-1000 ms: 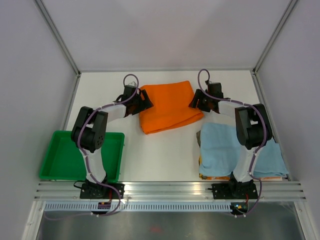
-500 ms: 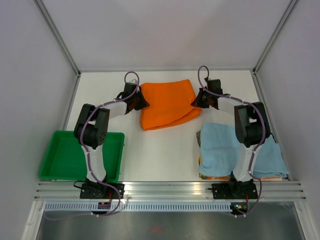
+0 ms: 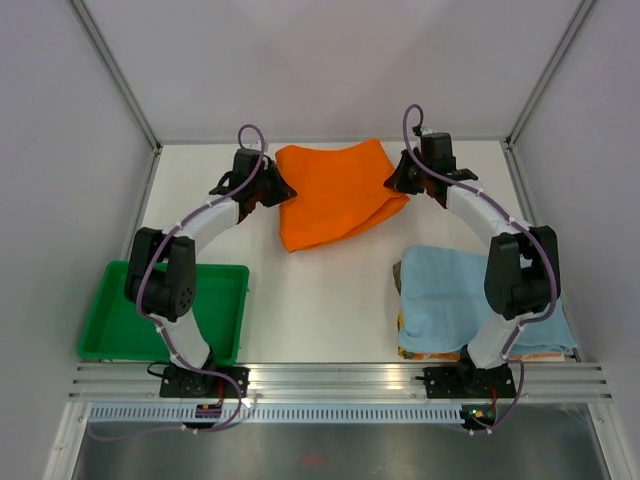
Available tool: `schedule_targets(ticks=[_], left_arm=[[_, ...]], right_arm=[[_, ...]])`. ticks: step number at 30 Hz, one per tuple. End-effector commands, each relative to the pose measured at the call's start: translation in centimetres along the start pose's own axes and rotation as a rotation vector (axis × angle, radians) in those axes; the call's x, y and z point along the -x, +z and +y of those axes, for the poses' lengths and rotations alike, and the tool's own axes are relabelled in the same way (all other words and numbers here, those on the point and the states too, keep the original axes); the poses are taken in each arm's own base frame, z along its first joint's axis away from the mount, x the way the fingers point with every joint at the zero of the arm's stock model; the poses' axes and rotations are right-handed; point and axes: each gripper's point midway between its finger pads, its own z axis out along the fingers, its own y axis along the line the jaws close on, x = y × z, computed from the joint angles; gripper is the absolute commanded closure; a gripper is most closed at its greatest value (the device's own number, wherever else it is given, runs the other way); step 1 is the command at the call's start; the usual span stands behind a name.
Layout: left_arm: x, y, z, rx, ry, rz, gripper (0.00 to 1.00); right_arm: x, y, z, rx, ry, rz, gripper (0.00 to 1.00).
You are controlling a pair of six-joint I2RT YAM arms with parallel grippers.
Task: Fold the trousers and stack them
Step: Neatly place the folded trousers to the corner
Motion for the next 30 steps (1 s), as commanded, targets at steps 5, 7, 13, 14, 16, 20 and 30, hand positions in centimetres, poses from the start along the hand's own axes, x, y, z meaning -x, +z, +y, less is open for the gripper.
schedule_targets(ticks=[5, 7, 13, 14, 16, 20, 30], left_arm=[[1.8, -7.0, -5.5, -0.145, 0.015, -0.068, 0.98], [-0.4, -8.0, -6.3, -0.155, 0.034, -0.037, 0.98], [-3.7, -12.9, -12.8, -0.300, 0.116, -0.018, 0.98], [-3.9, -13.5, -13.9, -0.321, 0.129, -0.023, 0.98], [-5.5, -14.4, -16.5, -0.386, 0.152, -0.004, 0.98], [-9.1, -14.8, -19.7, -0.450, 0.141, 0.046, 0.98], [-20.4, -15.0, -26.2, -0.565, 0.195, 0.139, 0.98]], right_arm=[[8.2, -13.2, 0.7, -0.163, -0.091, -0.291, 1.00], [6.2, -15.5, -0.9, -0.240, -0.103, -0.249, 1.00], [2.8, -28.9, -6.6, -0.619, 0.014, -0.371, 1.00], [2.3, -30.7, -7.3, -0.673, 0.037, -0.392, 1.00], [0.2, -35.4, -10.0, -0.867, 0.092, -0.426, 1.00], [-3.0, -41.6, -13.1, -1.124, 0.132, -0.464, 1.00], [-4.3, -46.8, -16.4, -1.522, -0.112, -0.502, 1.00]])
